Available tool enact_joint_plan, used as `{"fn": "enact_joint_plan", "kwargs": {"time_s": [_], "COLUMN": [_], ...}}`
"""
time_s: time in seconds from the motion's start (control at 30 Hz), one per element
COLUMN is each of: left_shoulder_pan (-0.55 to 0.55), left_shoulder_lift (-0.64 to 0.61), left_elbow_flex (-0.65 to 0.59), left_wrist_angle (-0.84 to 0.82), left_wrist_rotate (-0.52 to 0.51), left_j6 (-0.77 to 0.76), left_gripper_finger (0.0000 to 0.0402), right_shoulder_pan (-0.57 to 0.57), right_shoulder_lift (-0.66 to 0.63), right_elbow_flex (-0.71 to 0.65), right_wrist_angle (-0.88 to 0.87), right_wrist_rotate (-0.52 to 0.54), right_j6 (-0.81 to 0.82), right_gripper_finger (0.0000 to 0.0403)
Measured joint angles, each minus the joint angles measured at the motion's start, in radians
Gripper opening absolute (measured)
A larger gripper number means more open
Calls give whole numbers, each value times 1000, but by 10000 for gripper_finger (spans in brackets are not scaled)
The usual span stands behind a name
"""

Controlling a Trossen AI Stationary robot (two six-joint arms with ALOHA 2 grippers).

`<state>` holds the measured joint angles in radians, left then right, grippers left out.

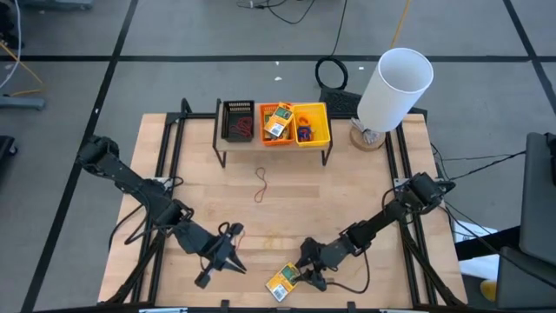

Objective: Pick & Place Office Desk Supplies
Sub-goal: Put the yellow crayon box into the orange bin on the shelf

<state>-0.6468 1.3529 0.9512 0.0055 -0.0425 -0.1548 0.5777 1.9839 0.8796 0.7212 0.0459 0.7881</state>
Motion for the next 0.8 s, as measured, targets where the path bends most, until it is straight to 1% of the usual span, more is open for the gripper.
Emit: {"fn": "enact_joint_plan", "kwargs": {"time_s": [0.07, 0.17, 0.27, 0.4, 0.43, 0.53, 0.63, 0.7, 0.8], "left_shoulder_pan": [0, 0, 0, -1, -1, -1, 0, 0, 0], "left_shoulder_lift": [0, 0, 0, 0, 0, 0, 0, 0, 1], "left_elbow_flex": [0, 0, 0, 0, 0, 0, 0, 0, 0], "left_wrist_angle": [0, 0, 0, 0, 0, 0, 0, 0, 0], "left_wrist_rotate": [-16, -21, -21, -21, -21, -21, -36, -64, -90], "left_j6": [-7, -8, -8, -8, -8, -8, -7, -6, 0], "left_gripper_finger": [10, 10, 10, 10, 10, 10, 10, 10, 10], "right_shoulder_pan": [0, 0, 0, 0, 0, -1, -2, -7, -16], "right_shoulder_lift": [-2, -3, -3, -3, -2, 0, -14, -52, -148], "right_elbow_flex": [1, 2, 2, 1, 1, 0, -2, 2, 7], "right_wrist_angle": [-29, -37, -34, -30, -26, -4, 50, 63, 18], "right_wrist_rotate": [1, 2, 3, -16, -22, -22, -22, -27, -29], "right_j6": [14, 19, 20, 1, -8, -20, -79, -122, -206], "right_gripper_finger": [200, 165, 109, 20, 11, 4, 2, 1, 1]}}
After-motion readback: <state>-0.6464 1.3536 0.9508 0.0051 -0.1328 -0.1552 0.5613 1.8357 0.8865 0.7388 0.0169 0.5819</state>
